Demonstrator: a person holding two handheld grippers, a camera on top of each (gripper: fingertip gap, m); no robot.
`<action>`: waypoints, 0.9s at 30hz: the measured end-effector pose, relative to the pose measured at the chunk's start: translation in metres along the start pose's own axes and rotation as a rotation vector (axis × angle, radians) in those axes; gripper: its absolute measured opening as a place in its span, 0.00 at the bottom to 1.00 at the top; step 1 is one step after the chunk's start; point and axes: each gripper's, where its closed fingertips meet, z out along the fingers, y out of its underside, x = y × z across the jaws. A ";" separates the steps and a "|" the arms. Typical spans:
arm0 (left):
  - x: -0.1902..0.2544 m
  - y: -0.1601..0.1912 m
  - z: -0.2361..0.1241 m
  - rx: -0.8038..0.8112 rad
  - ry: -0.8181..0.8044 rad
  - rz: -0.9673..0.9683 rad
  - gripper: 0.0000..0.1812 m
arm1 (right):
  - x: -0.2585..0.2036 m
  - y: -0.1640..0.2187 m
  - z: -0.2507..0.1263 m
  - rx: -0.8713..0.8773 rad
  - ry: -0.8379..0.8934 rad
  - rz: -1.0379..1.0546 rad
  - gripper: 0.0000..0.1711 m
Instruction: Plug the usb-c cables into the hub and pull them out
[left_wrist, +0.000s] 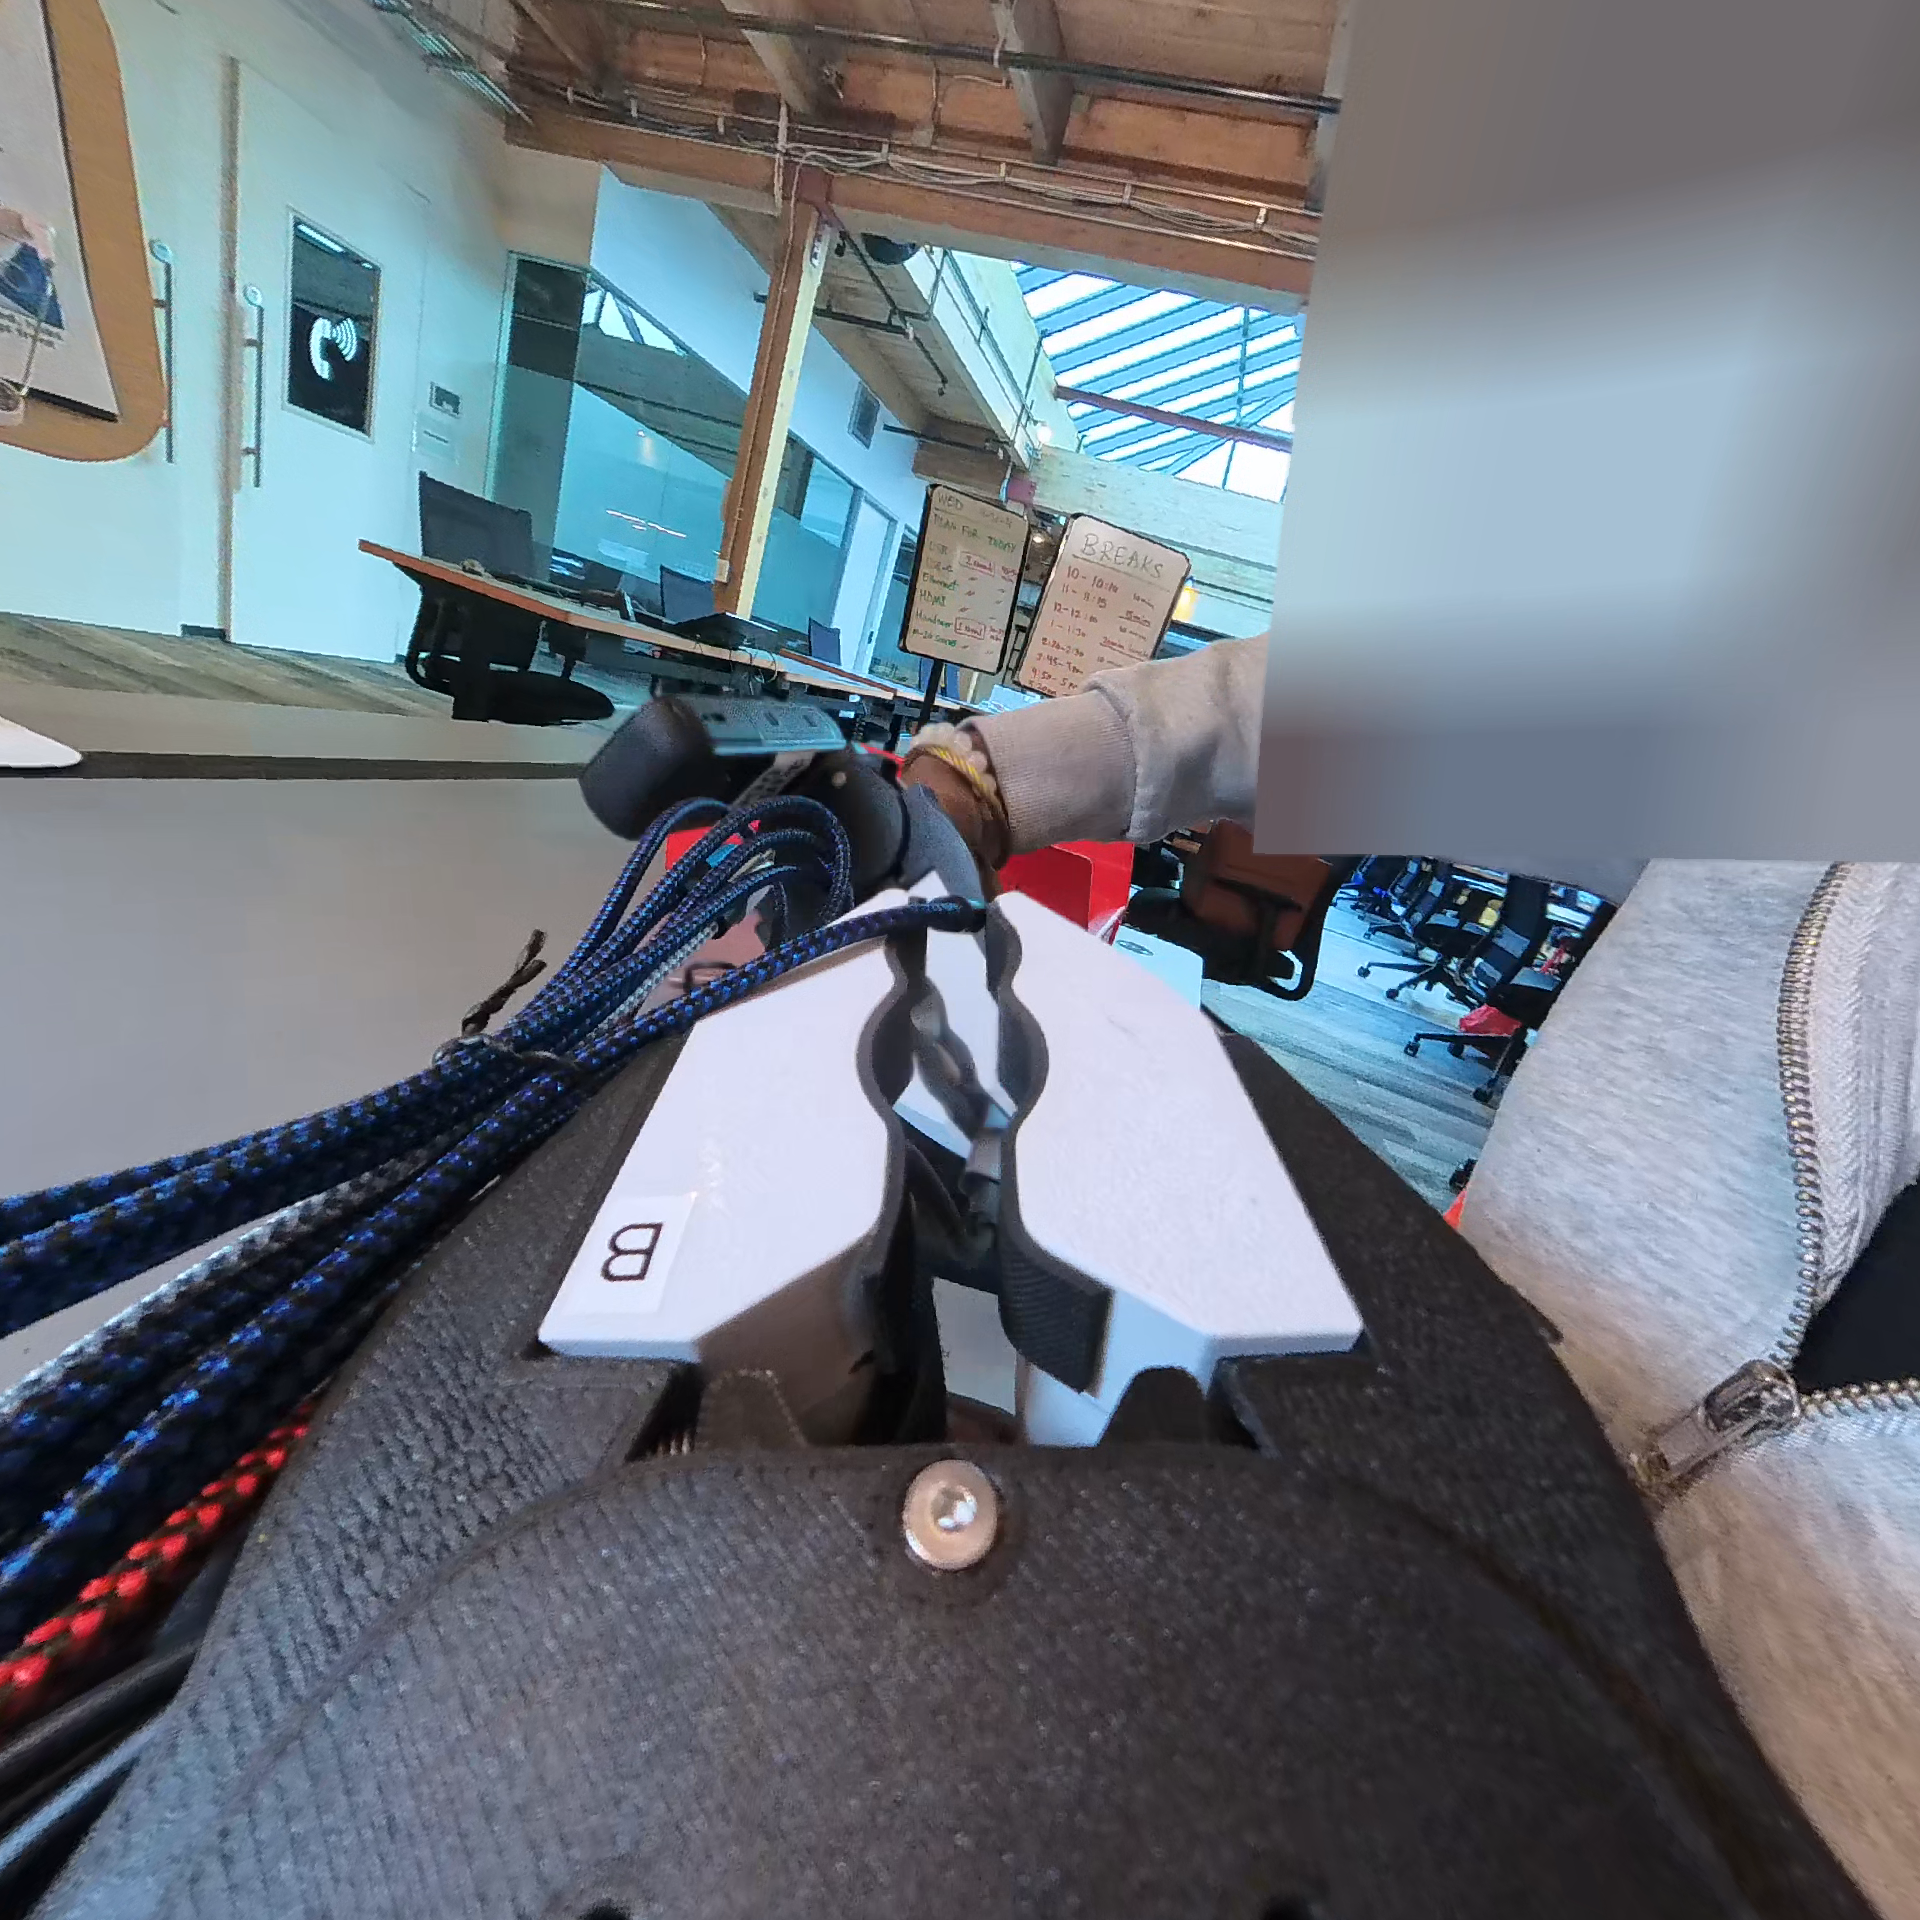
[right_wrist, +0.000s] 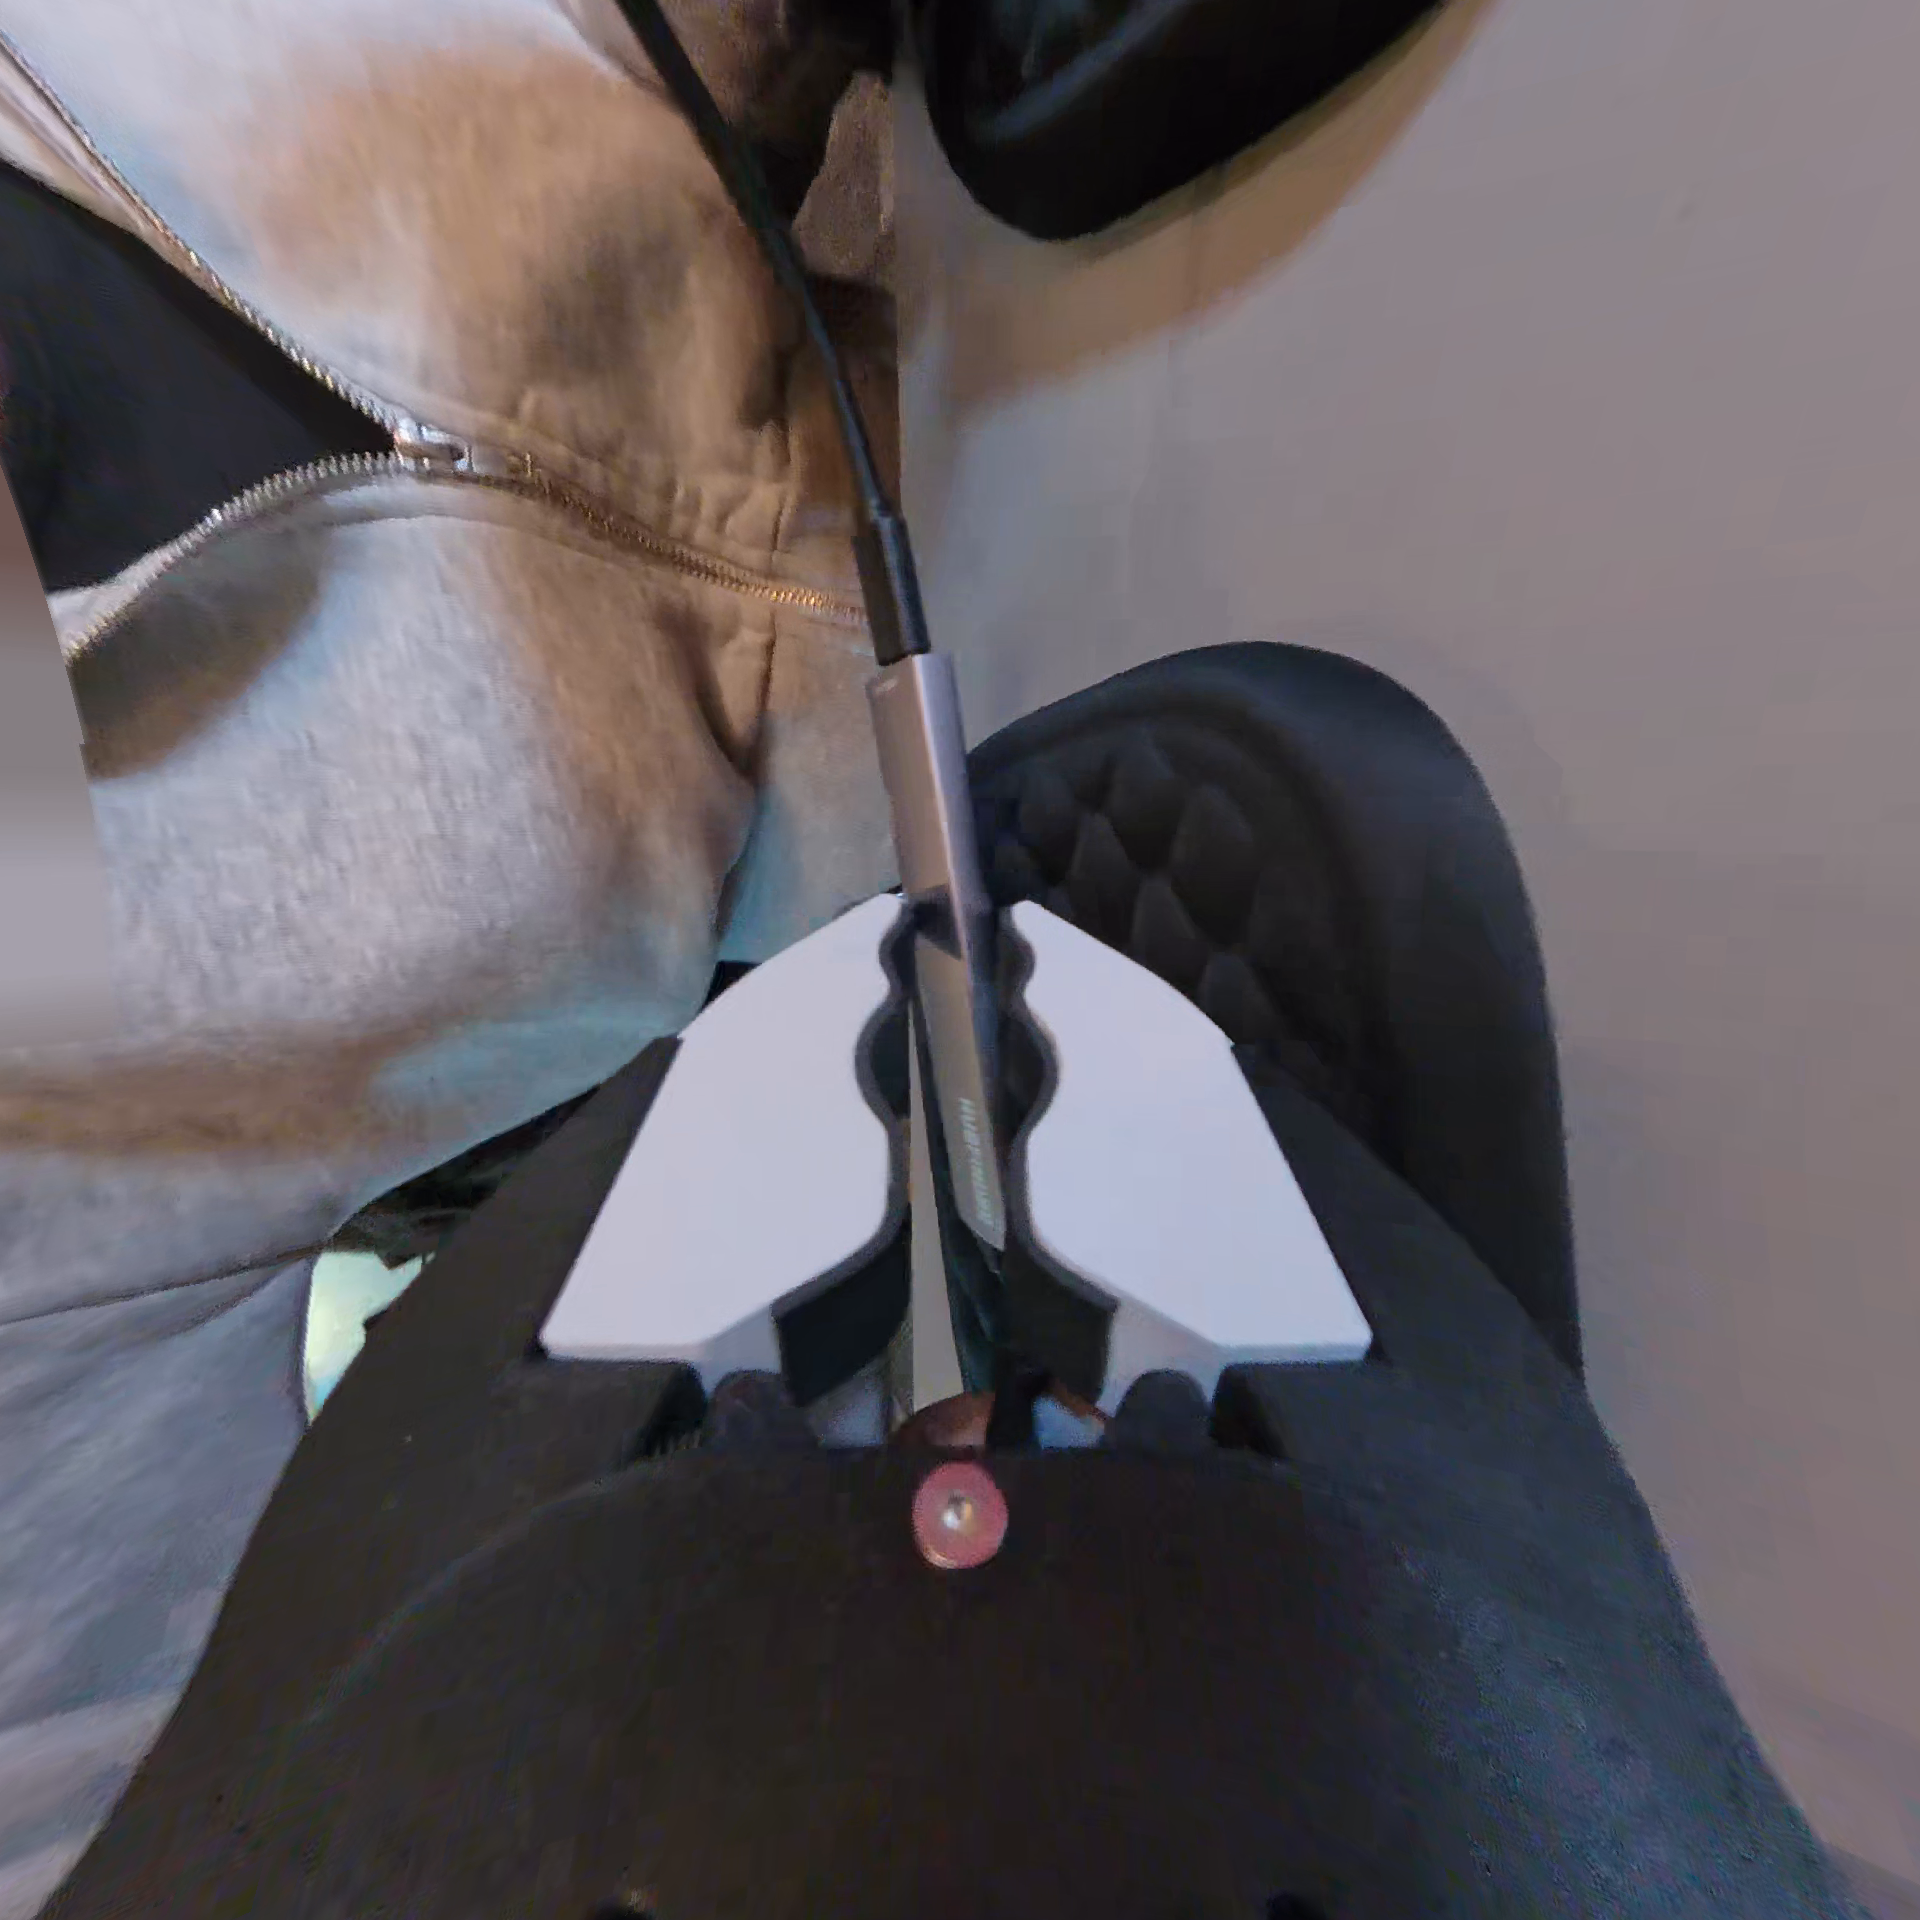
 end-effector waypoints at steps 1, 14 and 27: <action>0.000 0.000 0.000 0.002 0.000 -0.003 0.06 | -0.004 0.001 0.005 -0.026 -0.018 -0.014 0.08; 0.003 -0.027 -0.023 0.069 0.048 -0.005 0.06 | 0.032 0.013 -0.056 0.019 1.050 -0.217 0.06; 0.044 -0.095 -0.075 0.376 0.297 0.052 0.06 | 0.046 0.013 -0.042 -0.106 1.123 -0.247 0.06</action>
